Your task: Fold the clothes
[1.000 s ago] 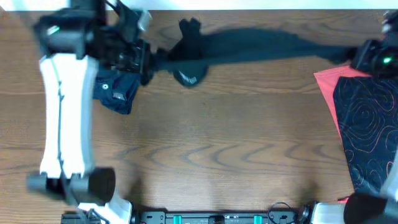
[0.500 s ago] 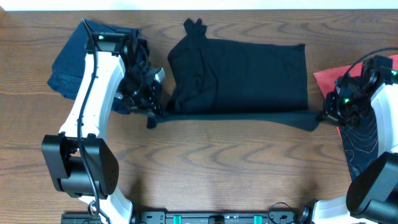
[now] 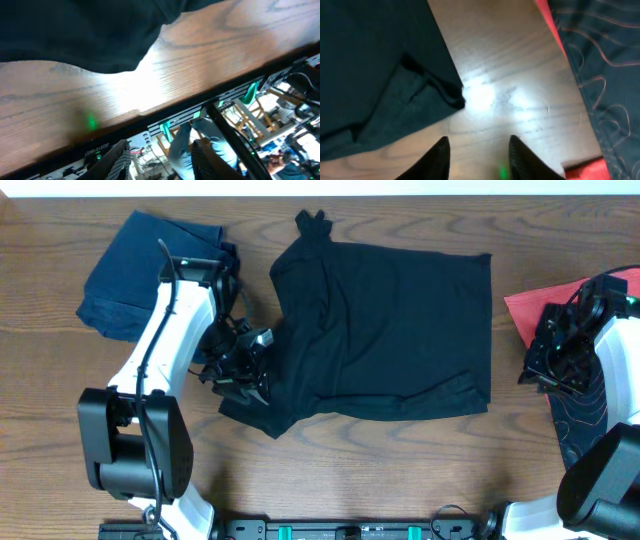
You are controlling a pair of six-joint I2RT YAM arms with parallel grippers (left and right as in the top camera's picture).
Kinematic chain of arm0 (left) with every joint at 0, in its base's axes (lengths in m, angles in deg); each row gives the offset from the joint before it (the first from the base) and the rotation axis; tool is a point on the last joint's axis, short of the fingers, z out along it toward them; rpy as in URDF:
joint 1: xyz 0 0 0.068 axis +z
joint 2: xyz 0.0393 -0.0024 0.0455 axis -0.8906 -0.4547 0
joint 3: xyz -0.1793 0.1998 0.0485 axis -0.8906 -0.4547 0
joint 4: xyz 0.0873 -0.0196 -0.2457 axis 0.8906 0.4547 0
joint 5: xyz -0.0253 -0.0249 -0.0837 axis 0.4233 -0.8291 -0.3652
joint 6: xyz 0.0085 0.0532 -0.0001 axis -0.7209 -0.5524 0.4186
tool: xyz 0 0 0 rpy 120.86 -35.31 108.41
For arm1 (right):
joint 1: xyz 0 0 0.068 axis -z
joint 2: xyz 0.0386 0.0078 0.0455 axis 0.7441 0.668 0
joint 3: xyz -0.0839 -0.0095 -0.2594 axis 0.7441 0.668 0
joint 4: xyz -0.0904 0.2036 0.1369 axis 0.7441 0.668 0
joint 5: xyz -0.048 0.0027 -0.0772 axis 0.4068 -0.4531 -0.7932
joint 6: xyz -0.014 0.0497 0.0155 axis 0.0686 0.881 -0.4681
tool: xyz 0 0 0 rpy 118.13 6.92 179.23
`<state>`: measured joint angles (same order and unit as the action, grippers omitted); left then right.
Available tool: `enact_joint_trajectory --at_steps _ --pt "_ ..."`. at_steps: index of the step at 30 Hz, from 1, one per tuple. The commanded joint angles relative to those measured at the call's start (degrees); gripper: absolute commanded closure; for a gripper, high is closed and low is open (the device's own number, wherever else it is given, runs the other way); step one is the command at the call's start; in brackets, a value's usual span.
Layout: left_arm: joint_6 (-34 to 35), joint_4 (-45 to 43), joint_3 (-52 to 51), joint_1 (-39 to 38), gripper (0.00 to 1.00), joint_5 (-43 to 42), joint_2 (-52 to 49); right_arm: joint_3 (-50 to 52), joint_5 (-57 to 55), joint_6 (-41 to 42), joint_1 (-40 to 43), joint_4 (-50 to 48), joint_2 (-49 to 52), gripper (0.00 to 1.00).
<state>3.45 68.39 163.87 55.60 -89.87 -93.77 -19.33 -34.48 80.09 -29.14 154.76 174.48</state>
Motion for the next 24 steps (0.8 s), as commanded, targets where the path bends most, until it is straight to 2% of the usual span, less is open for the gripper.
enact_joint_trajectory --at_steps 1,3,6,9,12,17,22,24 --pt "-1.14 -1.60 -0.11 -0.13 0.57 1.03 3.15 0.63 6.14 1.16 -0.02 -4.26 -1.18 0.59" --pt "-0.81 -5.60 -0.11 -0.13 0.52 3.82 3.63 2.19 9.92 0.98 -0.57 -8.70 -1.18 0.56" --pt "3.48 -14.01 -1.25 -0.13 0.49 8.33 3.61 6.60 9.88 2.32 -1.97 -14.91 -1.16 0.49" --pt "7.04 -23.71 -5.27 -0.11 0.45 10.78 3.48 11.56 8.20 6.08 -2.40 -19.58 -0.98 0.44" --pt "7.32 -29.97 -9.40 -0.13 0.44 10.21 3.28 16.20 3.50 10.80 -2.23 -24.50 -0.85 0.43" --pt "7.32 -35.36 -14.16 -0.11 0.39 12.81 3.26 21.33 1.25 12.68 -1.77 -30.05 -0.85 0.42" --pt "7.37 -38.91 -19.10 -0.07 0.39 14.19 3.21 25.86 8.31 12.48 -1.77 -34.91 -0.81 0.44" --pt "8.31 -40.63 -21.09 -0.07 0.39 14.75 3.19 27.41 10.56 12.15 -1.77 -36.35 -0.81 0.49"
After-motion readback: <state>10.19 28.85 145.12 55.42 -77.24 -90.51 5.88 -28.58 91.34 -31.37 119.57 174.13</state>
